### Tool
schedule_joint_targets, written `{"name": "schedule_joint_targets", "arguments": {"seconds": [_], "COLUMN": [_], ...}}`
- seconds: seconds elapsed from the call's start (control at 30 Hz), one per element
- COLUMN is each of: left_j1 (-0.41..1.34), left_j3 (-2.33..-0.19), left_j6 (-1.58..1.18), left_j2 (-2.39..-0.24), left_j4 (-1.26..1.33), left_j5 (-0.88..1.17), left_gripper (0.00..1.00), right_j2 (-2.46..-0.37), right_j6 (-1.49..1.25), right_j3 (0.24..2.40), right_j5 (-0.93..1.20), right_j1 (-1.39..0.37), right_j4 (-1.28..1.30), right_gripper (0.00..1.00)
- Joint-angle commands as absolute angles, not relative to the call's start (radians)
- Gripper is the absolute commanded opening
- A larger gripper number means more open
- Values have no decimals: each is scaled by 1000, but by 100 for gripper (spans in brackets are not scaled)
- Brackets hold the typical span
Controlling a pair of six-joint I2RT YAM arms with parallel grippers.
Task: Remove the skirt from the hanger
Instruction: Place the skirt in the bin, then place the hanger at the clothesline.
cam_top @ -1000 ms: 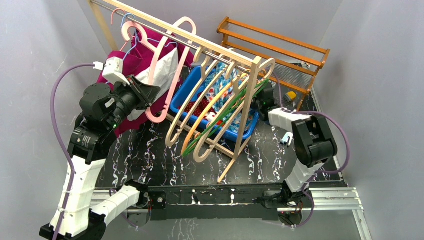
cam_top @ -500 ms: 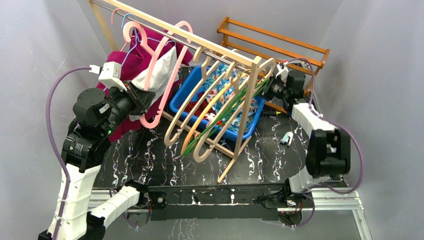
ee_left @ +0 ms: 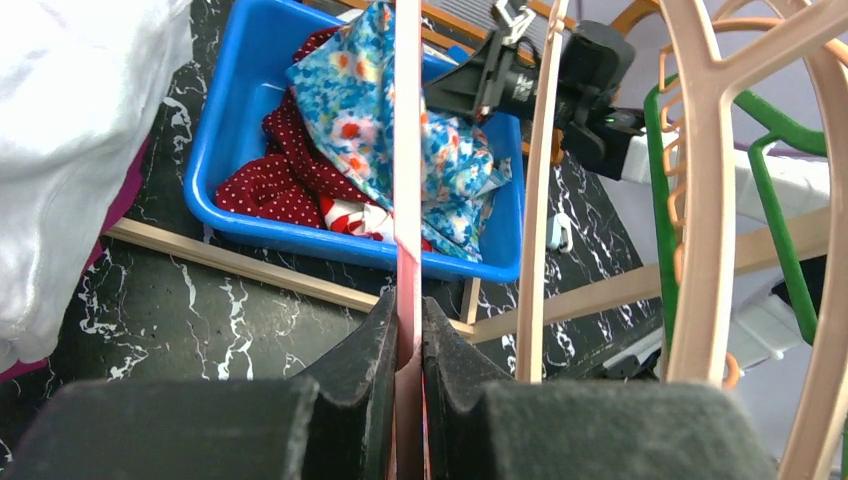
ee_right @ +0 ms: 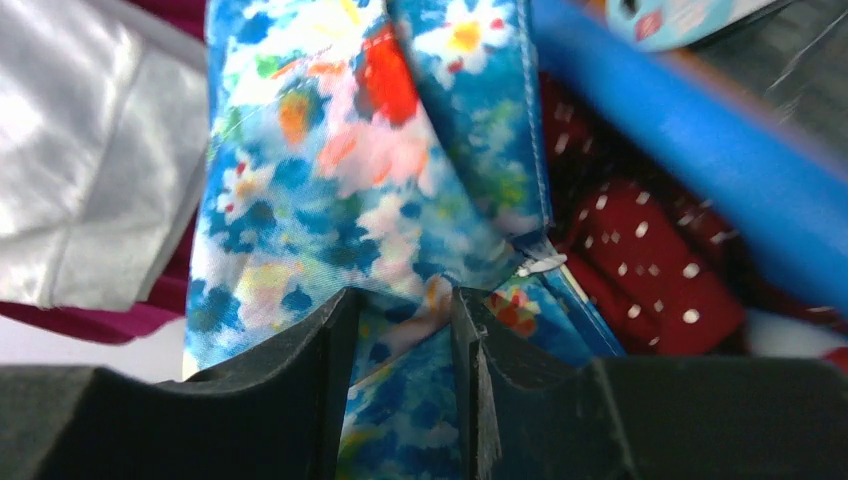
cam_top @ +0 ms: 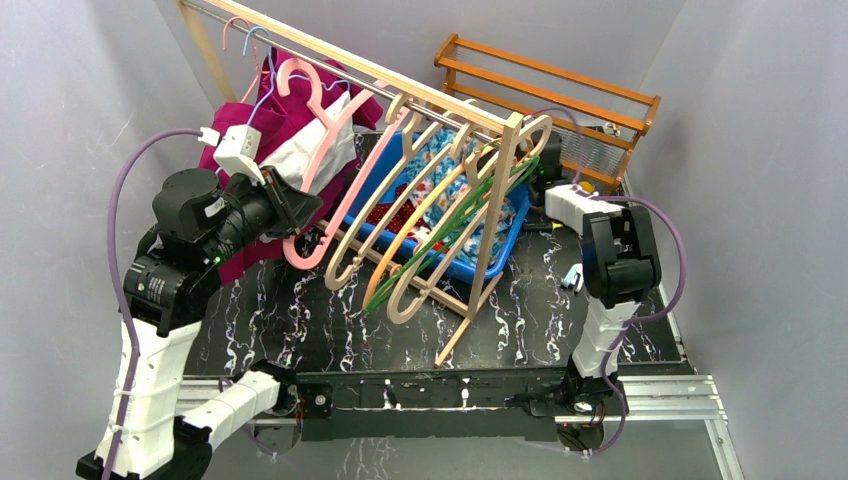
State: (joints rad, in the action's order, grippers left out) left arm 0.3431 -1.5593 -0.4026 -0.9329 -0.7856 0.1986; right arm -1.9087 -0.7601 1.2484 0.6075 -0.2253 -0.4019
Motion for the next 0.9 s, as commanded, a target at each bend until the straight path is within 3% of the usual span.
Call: {"name": "schedule_joint_targets", "arguments": {"seconds": [0.0,0.2,0.57,0.87], "left_j1": [339,339,339,339], "left_j3": [-1661,-1745,-1832,-1881], "left_j6": [-320,-411,-510,-494], "left_j2": [-974,-1033,-1096,-1134], "left_j4": [-867,-897,-965,-892], "left_j5": [285,392,492,613], "left_gripper": [0,0,0,0], "right_j2": [-1874,-1761,-1547,-1371], "right_j6": [-683,-619,-577,-535], "right_j3": [1155,1125,1063,987], "right_j5": [586,556,542,568], "right_j1": [-317,-259,-189,-50], "right_j4": [-424,-322,-179,-99], "right_gripper": [46,46,82,92]}}
